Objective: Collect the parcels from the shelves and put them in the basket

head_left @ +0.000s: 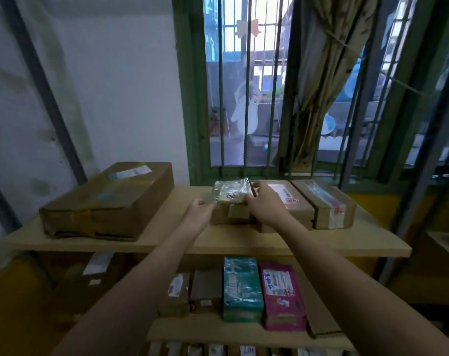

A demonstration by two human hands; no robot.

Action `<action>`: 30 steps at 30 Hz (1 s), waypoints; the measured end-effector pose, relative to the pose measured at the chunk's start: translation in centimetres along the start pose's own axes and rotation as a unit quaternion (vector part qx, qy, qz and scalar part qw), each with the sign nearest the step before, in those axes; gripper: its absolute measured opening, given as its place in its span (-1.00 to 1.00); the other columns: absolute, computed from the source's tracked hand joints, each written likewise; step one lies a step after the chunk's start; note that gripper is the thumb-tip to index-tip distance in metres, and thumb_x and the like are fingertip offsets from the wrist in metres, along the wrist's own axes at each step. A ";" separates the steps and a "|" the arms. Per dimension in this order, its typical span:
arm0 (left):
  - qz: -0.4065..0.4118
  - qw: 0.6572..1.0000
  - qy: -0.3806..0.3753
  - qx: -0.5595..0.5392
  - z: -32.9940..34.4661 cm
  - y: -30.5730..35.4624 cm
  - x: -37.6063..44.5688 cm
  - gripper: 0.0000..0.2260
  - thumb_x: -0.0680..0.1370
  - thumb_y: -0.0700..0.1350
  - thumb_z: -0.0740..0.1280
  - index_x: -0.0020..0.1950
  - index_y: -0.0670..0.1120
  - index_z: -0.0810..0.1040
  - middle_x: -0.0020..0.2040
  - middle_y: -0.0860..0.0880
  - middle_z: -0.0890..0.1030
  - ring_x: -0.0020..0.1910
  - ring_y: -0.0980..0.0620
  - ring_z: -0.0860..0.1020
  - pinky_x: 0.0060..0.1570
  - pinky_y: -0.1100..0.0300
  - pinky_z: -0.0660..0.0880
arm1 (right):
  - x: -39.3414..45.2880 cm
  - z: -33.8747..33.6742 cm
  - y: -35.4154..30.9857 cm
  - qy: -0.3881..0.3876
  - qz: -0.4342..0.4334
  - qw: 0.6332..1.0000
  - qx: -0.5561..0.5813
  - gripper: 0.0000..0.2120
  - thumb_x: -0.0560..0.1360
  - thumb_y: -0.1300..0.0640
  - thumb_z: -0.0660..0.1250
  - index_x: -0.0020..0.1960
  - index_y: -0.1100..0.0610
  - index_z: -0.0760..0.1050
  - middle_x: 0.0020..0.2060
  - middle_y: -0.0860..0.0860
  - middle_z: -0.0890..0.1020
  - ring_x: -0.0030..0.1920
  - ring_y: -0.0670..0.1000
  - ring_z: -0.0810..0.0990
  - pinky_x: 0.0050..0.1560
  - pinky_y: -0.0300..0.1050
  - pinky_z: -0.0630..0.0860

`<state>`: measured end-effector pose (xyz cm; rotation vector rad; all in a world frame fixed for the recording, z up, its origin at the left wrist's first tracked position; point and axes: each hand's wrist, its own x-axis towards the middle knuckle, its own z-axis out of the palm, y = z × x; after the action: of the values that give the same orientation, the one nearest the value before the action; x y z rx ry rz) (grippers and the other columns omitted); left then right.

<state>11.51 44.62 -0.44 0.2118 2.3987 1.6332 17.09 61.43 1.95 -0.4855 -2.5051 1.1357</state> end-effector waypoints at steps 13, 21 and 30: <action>-0.064 0.984 0.026 -0.164 3.3 -1.4 7.8 -0.62 0.62 0.09 0.30 0.35 -0.09 0.49 0.11 -0.08 0.63 0.06 -0.05 0.61 0.04 0.02 0.56 | 6.3 1.8 3.0 0.014 -0.073 0.997 -0.005 -0.79 0.61 0.08 0.27 0.12 0.14 0.61 -0.05 -0.02 0.68 -0.04 0.01 0.62 0.07 0.08 0.58; 0.068 0.950 0.021 -0.305 -0.5 0.8 3.8 -0.57 0.56 0.01 0.38 0.37 -0.07 0.35 0.23 -0.09 0.57 0.10 -0.02 0.67 0.02 0.00 0.65 | 2.9 0.8 0.5 0.035 -0.094 0.962 0.253 -0.75 0.52 0.13 0.43 0.19 -0.01 0.54 -0.01 -0.16 0.64 -0.03 -0.22 0.62 -0.09 -0.28 0.62; 0.112 0.956 -0.050 -0.268 -4.1 -2.5 -1.2 -0.34 0.44 0.01 0.48 0.50 0.18 0.30 0.24 0.08 0.65 0.22 -0.10 0.63 0.12 -0.16 0.59 | -0.7 2.5 -0.2 -0.078 -0.066 0.914 0.393 -0.49 0.50 0.00 0.44 0.40 -0.18 0.38 0.17 0.06 0.61 0.06 -0.02 0.69 0.04 -0.01 0.67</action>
<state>11.62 39.71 -1.23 0.4632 1.8213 2.2397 16.57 59.40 0.45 0.0038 -1.9026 2.0163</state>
